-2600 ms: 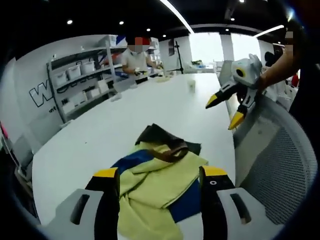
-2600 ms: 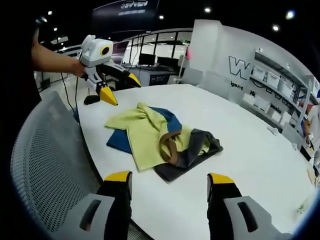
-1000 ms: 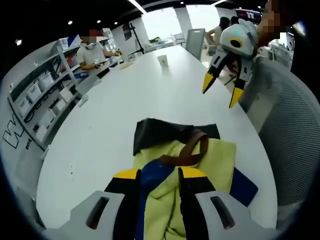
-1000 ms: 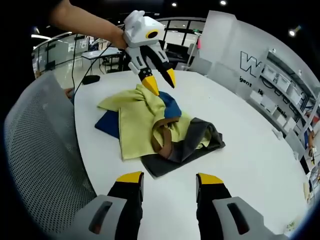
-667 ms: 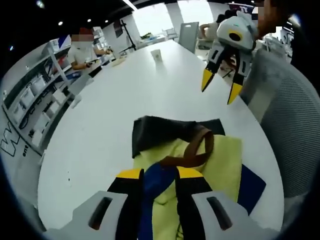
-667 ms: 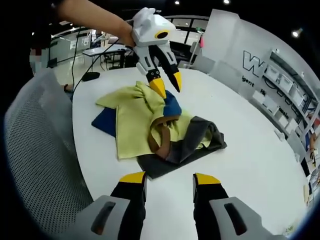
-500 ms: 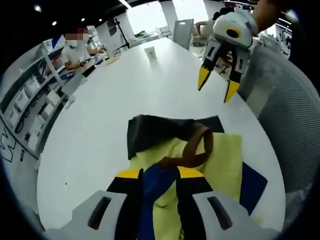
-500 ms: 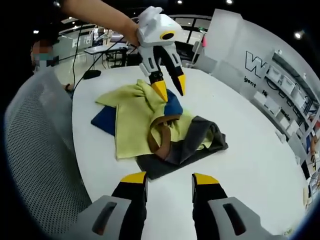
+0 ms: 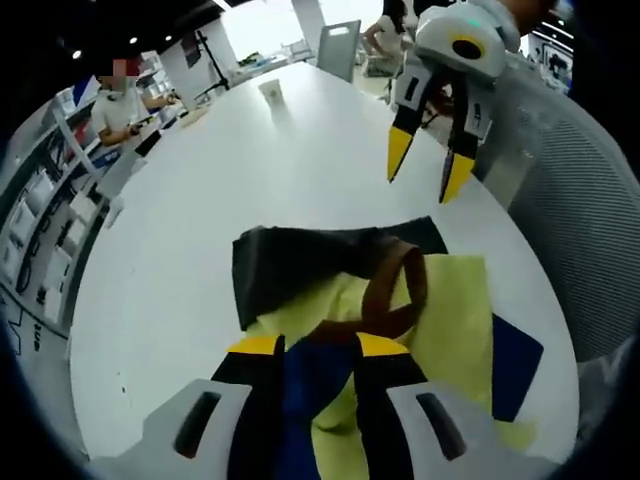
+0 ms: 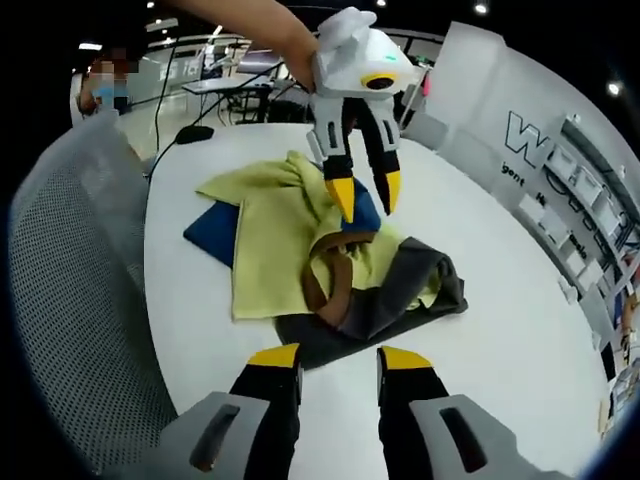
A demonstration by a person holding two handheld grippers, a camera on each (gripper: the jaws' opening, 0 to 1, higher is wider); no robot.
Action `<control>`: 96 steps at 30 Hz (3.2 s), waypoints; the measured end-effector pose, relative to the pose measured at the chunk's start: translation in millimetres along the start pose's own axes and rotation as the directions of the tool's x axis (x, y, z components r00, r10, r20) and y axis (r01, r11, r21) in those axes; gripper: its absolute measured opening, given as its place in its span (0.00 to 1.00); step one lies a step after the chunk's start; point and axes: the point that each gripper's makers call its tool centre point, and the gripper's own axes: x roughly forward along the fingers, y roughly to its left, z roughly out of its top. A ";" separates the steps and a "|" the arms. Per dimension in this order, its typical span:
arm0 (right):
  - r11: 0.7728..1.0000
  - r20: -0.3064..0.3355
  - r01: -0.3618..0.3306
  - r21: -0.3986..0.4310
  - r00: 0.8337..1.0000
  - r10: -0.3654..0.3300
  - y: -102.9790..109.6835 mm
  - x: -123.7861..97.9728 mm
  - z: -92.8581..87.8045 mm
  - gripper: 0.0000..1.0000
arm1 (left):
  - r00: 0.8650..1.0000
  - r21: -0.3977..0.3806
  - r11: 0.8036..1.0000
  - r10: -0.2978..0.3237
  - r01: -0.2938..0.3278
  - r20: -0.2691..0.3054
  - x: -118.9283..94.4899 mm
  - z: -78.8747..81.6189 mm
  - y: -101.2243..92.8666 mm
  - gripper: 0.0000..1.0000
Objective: Fold the garment on the visible template until the final outline fits inside the template.
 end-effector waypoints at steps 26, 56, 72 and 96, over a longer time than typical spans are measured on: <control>0.986 -0.027 -0.058 -0.158 0.998 0.055 -1.8 17.4 5.0 0.24 | 0.967 0.117 0.963 -0.234 0.244 -0.096 17.9 -1.1 -6.8 0.18; 0.986 -0.028 -0.060 -0.157 0.998 0.056 -2.7 22.2 6.3 0.22 | 0.937 0.127 0.934 -0.315 0.334 -0.148 18.0 -0.9 -8.7 0.20; 0.987 -0.025 -0.064 -0.144 0.998 0.061 -2.8 24.0 8.3 0.21 | 0.914 0.062 0.926 -0.353 0.371 -0.202 17.9 -21.9 -13.2 0.05; 0.969 -0.012 -0.100 -0.227 0.995 0.100 -0.1 40.6 9.3 0.13 | 0.958 -0.039 0.966 -0.257 0.255 -0.129 -30.2 -19.9 -15.1 0.02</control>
